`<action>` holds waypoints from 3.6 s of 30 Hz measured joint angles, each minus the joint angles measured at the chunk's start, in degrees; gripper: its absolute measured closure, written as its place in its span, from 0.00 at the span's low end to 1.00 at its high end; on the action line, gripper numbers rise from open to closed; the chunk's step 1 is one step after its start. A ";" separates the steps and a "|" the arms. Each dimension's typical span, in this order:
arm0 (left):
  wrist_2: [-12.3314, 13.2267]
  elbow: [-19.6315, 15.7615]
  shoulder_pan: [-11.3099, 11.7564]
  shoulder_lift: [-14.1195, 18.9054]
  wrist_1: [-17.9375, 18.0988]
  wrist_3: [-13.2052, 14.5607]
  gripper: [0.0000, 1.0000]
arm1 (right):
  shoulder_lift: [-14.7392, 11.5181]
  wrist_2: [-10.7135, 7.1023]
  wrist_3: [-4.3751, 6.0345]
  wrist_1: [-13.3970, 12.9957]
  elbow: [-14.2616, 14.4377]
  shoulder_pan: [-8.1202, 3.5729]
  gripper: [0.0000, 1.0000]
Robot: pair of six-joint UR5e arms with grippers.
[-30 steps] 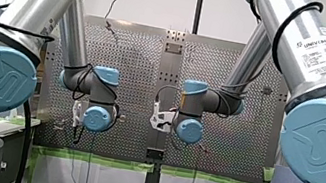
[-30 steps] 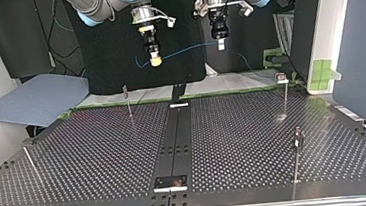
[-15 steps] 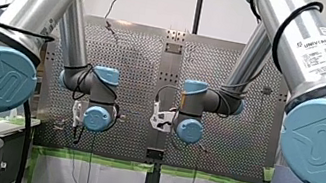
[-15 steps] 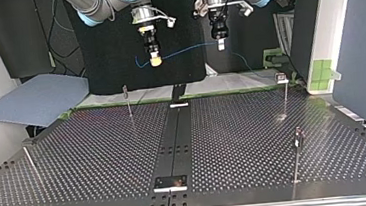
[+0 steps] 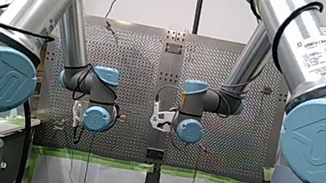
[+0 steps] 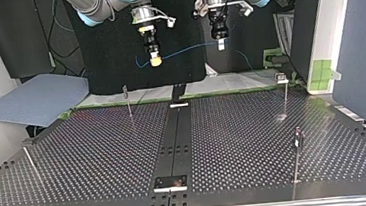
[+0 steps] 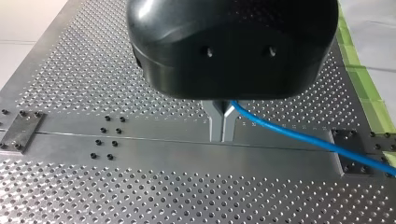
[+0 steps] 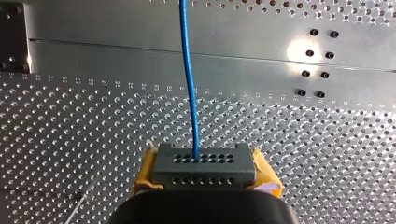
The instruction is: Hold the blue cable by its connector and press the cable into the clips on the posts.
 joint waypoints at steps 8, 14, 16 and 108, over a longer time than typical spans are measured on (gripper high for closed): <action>-0.51 -0.60 -0.51 -0.60 0.61 0.60 1.00 | 0.15 -0.17 0.17 -0.18 0.12 0.18 1.00; -1.17 -3.21 -1.18 -3.23 3.22 2.52 1.00 | 2.51 -2.52 1.55 -2.52 0.33 1.81 1.00; -1.20 -3.85 -1.21 -4.01 4.01 2.68 1.00 | 3.56 -3.41 1.68 -3.56 0.34 1.99 1.00; -6.24 18.72 11.68 29.95 -27.14 -4.57 1.00 | -11.90 -17.74 11.33 24.82 -25.10 -1.11 1.00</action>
